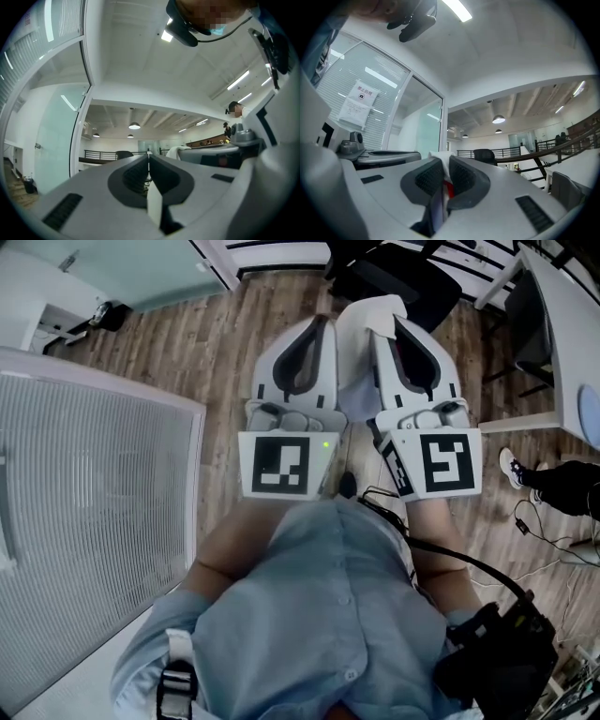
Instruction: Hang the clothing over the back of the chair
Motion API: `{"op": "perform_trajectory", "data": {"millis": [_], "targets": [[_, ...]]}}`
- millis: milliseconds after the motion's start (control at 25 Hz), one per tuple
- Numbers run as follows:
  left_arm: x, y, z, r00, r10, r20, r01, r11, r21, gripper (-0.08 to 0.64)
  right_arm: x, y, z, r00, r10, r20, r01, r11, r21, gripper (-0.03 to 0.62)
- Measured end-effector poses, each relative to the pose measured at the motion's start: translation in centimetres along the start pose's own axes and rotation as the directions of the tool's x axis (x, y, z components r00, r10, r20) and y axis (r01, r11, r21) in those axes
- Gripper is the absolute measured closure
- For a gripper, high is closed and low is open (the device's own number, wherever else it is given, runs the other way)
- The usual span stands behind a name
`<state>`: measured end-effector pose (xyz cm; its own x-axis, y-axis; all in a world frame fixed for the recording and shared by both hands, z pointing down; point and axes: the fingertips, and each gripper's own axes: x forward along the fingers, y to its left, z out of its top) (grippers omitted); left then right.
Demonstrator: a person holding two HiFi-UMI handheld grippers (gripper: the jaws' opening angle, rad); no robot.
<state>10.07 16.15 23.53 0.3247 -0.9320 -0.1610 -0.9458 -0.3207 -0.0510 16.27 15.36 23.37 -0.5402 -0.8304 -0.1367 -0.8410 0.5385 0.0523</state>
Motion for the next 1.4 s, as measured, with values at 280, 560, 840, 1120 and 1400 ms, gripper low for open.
{"op": "perform_trajectory", "data": {"millis": [280,560,840,1120,1400], "targets": [[5.5,5.9,-1.8,1.0,-0.013,0.013,0.013,1.0,0.009,0.548,7.8,-0.6,-2.2,1.0,-0.012,-0.024,0.011,1.0,-0.013,0.557],[11.0,12.3,-2.1,0.999,-0.041,0.016,0.041,0.999,-0.002,0.548,15.9,-0.7,-2.4,0.999,-0.035,0.002,0.035,0.999,-0.01,0.557],[14.5,18.4,-2.5,0.998,-0.051,0.04,0.051,0.999,-0.016,0.548,23.1,-0.1,-2.0,0.999,-0.047,0.027,0.048,0.998,-0.035,0.557],[17.3,22.9,-3.4,0.996,-0.07,0.057,0.072,0.997,-0.026,0.548,28.4,0.5,-2.7,0.997,-0.07,0.037,0.072,0.996,-0.044,0.557],[20.4,24.9,-5.4,0.997,-0.076,0.027,0.077,0.996,-0.034,0.548,31.9,-1.1,-3.9,0.996,-0.083,0.024,0.084,0.995,-0.044,0.557]]}}
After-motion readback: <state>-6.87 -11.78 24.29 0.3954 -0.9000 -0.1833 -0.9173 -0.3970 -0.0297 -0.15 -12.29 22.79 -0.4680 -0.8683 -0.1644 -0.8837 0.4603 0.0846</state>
